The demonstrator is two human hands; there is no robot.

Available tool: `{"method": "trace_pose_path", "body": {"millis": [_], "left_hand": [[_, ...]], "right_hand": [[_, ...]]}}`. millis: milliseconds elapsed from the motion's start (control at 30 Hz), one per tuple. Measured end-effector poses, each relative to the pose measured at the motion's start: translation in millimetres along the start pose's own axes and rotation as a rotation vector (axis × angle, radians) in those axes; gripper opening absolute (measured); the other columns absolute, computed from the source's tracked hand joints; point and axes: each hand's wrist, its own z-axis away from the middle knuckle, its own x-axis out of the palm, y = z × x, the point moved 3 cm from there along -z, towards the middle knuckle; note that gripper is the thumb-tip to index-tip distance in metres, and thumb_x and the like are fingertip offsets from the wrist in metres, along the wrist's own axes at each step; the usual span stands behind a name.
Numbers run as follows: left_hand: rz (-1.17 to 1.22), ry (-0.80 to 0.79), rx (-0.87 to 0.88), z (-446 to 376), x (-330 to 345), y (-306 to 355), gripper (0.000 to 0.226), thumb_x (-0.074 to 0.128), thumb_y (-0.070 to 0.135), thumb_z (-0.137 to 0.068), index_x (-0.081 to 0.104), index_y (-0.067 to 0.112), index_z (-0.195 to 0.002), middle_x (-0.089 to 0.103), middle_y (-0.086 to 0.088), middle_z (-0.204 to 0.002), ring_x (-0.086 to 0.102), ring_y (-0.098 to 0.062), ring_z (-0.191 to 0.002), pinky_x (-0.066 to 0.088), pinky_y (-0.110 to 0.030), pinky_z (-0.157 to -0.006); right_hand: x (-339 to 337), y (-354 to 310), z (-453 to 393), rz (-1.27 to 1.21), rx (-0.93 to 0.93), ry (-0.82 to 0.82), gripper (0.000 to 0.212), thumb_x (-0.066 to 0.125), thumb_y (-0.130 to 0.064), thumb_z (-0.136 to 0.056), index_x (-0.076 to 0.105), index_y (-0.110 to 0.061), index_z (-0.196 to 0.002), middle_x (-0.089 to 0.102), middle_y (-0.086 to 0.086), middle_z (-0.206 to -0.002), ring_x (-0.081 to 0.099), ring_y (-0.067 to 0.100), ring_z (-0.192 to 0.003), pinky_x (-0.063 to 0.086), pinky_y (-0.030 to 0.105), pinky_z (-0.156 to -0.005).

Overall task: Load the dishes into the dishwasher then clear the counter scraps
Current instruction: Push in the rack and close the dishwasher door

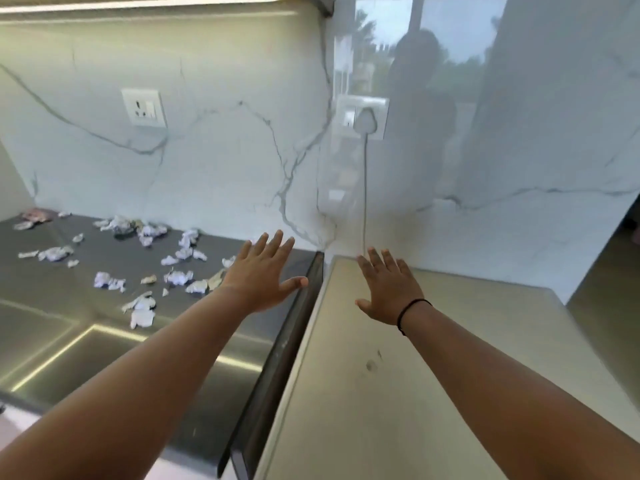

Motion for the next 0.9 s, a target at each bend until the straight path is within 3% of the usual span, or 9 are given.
{"method": "trace_pose_path", "body": {"millis": [200, 467, 767, 900], "left_hand": [[0.03, 0.177, 0.073, -94, -60, -52, 0.087, 0.019, 0.075, -0.086, -0.002, 0.024, -0.153, -0.007, -0.002, -0.162, -0.005, -0.024, -0.148, 0.002, -0.044, -0.119], [0.047, 0.355, 0.187, -192, -104, -72, 0.086, 0.021, 0.074, -0.087, 0.0, 0.023, -0.153, -0.007, -0.003, -0.161, -0.006, -0.025, -0.148, 0.002, -0.046, -0.119], [0.066, 0.411, 0.206, -268, -90, -90, 0.084, 0.019, 0.073, -0.086, 0.004, 0.024, -0.153, -0.003, -0.003, -0.162, -0.002, -0.026, -0.148, 0.007, -0.046, -0.119], [0.119, 0.417, 0.206, -288, -76, -88, 0.083, 0.018, 0.073, -0.086, 0.005, 0.025, -0.153, -0.002, -0.002, -0.162, -0.001, -0.025, -0.149, 0.007, -0.044, -0.118]], "right_hand": [[-89, -14, -108, 0.014, 0.107, 0.145, 0.085, 0.047, -0.049, -0.09, -0.003, -0.021, -0.153, -0.011, 0.006, -0.161, -0.007, 0.029, -0.148, 0.003, 0.045, -0.118], [-145, -8, -201, 0.14, 0.246, 0.211, 0.085, 0.044, -0.044, -0.091, -0.006, -0.012, -0.152, -0.013, 0.008, -0.16, -0.012, 0.031, -0.147, 0.0, 0.048, -0.118], [-153, 10, -273, 0.374, 0.344, 0.239, 0.082, 0.036, -0.037, -0.091, -0.012, -0.005, -0.15, -0.016, 0.012, -0.159, -0.02, 0.034, -0.144, -0.009, 0.056, -0.115], [-137, 14, -281, 0.534, 0.418, 0.17, 0.098, 0.041, -0.049, -0.088, -0.022, -0.002, -0.146, -0.025, 0.018, -0.156, -0.028, 0.037, -0.141, -0.022, 0.062, -0.107]]}}
